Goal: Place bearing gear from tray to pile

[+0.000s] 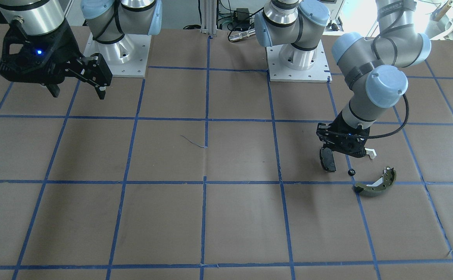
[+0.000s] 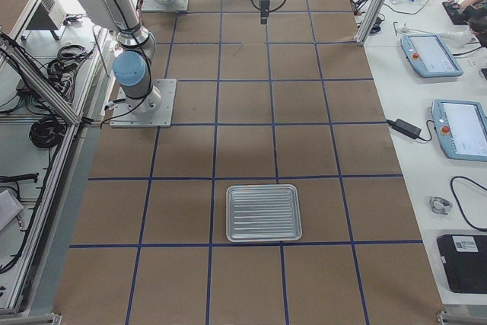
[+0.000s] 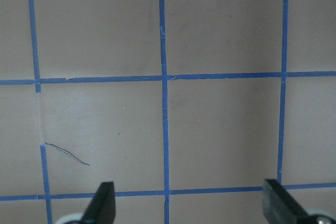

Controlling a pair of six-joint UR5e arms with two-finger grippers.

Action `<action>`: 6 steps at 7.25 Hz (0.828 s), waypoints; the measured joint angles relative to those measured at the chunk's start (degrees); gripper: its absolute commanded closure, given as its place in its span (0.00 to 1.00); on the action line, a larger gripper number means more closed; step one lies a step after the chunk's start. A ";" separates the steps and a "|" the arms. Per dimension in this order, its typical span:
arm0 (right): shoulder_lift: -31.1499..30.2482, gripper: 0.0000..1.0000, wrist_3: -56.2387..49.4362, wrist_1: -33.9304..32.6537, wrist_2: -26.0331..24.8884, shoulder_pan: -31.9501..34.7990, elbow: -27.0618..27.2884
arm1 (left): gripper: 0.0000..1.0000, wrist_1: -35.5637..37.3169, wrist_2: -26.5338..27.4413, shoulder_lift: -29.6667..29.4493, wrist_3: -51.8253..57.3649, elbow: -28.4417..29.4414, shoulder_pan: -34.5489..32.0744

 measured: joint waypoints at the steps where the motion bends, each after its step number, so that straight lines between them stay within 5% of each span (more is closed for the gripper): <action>1: 0.00 0.00 -0.03 0.00 0.04 0.00 0.03 | 0.99 2.61 -0.02 -1.28 4.85 -0.35 1.75; 6: -0.05 0.00 -0.05 0.08 0.05 0.00 0.08 | 0.98 8.40 -0.54 -7.77 12.78 -1.52 7.89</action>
